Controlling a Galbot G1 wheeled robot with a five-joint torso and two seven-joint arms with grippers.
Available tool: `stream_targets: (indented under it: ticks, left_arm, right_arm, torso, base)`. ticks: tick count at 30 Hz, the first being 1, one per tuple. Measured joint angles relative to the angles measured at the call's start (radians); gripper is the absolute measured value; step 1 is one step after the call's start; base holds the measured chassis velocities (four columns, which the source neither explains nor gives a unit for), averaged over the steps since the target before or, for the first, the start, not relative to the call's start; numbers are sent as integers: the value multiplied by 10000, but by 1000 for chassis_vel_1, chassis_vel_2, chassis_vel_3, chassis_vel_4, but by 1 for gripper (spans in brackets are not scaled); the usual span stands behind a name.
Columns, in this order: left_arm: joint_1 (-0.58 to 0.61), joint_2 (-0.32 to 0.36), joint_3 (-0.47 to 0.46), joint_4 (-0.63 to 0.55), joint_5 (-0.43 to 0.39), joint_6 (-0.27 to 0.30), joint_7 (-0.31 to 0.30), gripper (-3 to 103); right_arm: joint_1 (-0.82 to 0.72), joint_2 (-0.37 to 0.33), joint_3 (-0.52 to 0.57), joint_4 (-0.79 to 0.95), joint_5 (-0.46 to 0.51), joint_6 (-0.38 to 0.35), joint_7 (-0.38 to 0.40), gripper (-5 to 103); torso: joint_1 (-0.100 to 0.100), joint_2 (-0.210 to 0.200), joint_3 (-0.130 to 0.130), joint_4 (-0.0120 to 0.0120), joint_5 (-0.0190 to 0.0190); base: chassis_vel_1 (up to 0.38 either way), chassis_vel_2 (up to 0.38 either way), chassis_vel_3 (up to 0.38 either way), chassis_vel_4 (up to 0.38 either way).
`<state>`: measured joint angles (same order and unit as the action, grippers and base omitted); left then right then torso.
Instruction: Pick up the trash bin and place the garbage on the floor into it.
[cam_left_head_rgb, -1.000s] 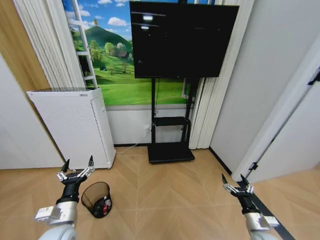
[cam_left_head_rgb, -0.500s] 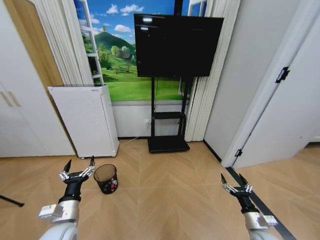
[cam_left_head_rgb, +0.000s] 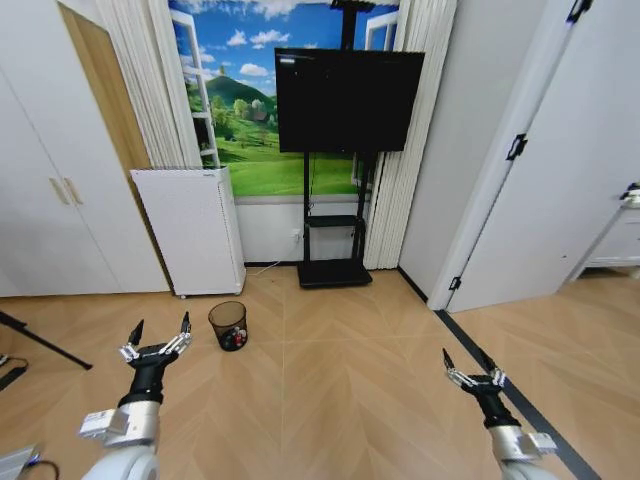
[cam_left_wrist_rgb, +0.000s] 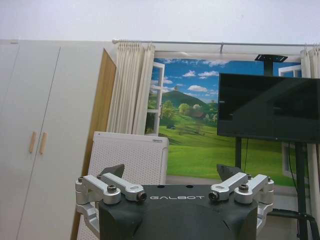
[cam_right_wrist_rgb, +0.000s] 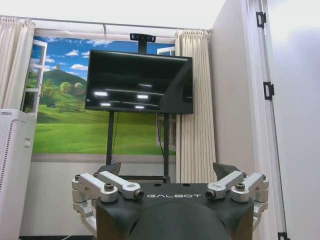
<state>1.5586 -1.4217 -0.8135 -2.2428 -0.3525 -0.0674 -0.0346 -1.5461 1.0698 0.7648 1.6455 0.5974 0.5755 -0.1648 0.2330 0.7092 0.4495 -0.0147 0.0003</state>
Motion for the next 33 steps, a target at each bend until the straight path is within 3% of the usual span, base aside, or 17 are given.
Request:
stream_targets:
  ticks: [5,19,28,33]
  left_arm:
    - [-46,124,-40,39,-67,-9,-1,100]
    - [-287,71,133,401,6,-9,27,100]
    - [-278,106,120,473,-2,-17,65,100]
    - [-265,128,108,469,-5,-21,69,100]
  right_arm:
    - [128,16,-20,-95,-115,76,-29,100]
    - [235,-42,11,-495,-93,58,-382,100]
    - [388,-163,45,-625,-466,-258,35,100]
    - [531,-31,-134,-806,-422,191,69,100]
  torso:
    - [-4,2,-3,-4,1]
    - [6,-9,1,-3,-3]
    - [2,-6,-1,-1,-2]
    - [8,-8,2,4,3]
  base:
    - [242,-72,-242,66]
    - [-61,17,53,-17]
    - [-1,62,-10,-66]
    - [58,200,-54,-192]
